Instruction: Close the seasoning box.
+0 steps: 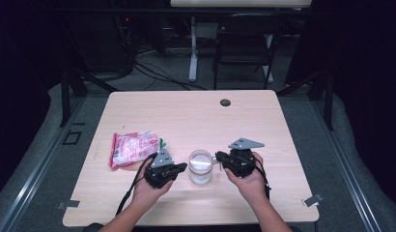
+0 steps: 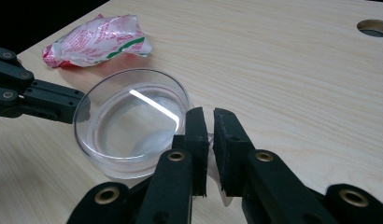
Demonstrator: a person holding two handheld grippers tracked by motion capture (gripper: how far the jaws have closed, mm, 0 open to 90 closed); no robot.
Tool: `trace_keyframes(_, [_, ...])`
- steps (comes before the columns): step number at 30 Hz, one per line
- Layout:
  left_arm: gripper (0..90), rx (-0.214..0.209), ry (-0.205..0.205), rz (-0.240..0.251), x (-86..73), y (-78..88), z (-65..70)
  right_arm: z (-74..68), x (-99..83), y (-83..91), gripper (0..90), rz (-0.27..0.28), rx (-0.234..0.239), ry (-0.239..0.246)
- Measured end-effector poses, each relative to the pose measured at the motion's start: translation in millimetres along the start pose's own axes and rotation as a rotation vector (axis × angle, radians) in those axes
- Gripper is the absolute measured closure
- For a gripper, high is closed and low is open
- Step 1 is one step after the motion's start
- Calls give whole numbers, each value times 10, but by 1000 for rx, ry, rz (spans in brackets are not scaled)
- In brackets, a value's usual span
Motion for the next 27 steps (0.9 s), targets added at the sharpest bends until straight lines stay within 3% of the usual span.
trace_keyframes(13, [900,-15,-15,-31,-59,-62,56,1,-5,-5,845,9,18,-16])
trace_keyframes(27, [900,-22,-26,1,14,-25,100,2,-14,15,825,19,0,2])
Point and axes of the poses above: each handheld gripper's, and its own axes: y roughly backward along the jaws, x roughly out of its top, z roughly to its right, the point moved 10 cm from there along -y, roughly forward along the jaws, and after that the axes turned 1 degree about x, right-handed, at the moved point
